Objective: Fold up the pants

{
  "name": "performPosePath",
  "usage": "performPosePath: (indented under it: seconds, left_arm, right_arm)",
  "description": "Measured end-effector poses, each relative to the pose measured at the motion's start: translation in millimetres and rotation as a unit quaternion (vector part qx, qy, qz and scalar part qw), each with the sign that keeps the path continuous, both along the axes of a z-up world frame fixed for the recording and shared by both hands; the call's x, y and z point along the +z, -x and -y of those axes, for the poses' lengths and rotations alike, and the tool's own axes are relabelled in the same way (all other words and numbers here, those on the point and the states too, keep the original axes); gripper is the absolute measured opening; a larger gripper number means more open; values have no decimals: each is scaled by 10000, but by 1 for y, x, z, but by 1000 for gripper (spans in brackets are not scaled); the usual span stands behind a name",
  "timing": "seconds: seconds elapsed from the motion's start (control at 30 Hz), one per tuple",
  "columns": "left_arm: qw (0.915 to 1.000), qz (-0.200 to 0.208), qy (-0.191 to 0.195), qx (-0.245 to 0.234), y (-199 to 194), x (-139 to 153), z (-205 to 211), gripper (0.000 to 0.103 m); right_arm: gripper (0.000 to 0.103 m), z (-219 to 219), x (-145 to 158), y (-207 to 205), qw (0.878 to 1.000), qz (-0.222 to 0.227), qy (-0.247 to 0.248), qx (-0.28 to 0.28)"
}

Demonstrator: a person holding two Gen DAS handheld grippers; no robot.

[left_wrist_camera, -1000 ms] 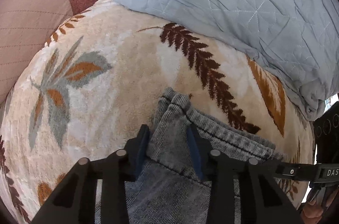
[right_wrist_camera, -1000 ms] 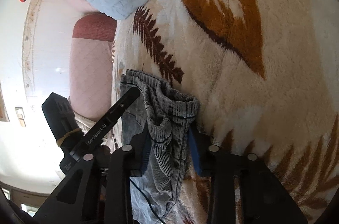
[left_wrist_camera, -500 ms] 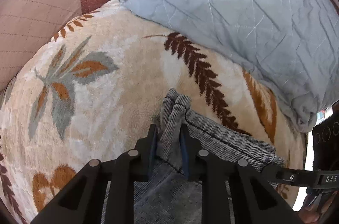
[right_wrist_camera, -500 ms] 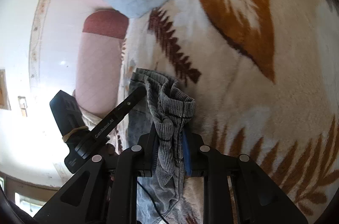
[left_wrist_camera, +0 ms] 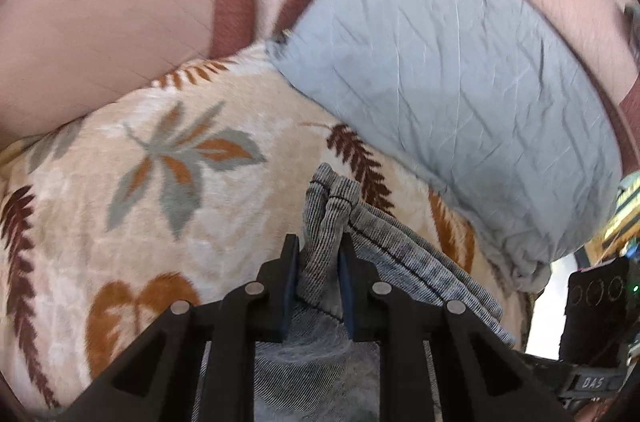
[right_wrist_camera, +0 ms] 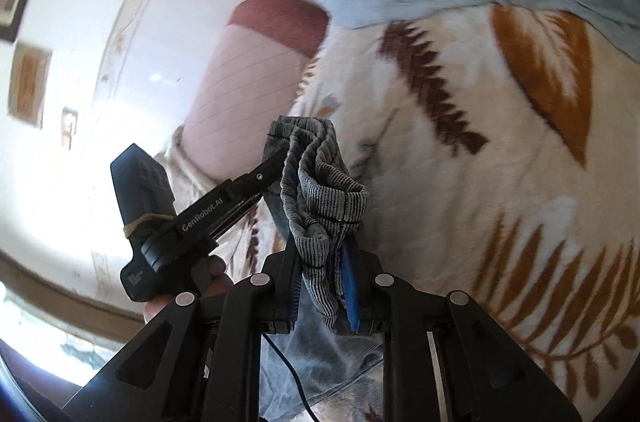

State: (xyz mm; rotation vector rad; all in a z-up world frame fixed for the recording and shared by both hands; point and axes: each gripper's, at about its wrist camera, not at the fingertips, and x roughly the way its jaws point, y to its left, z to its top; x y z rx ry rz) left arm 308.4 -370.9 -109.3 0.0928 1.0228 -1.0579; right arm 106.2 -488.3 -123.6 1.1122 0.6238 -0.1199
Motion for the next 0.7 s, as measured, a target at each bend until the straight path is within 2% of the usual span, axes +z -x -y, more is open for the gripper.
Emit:
performPosePath:
  seconds: [0.2, 0.3, 0.57, 0.7]
  left_arm:
    - [9987, -23, 277, 426, -8, 14, -54, 21]
    - [9976, -27, 281, 636, -8, 14, -82, 21]
    - [9930, -243, 343, 1108, -7, -6, -158, 21]
    - [9886, -341, 283, 1442, -10, -22, -190, 24]
  right_arm:
    - [16, -39, 15, -11, 9983, 120, 232, 528]
    - [16, -60, 19, -18, 9961, 115, 337, 809]
    - [16, -127, 17, -40, 9826, -72, 750, 1700]
    - [16, -150, 12, -49, 9740, -198, 939, 2052]
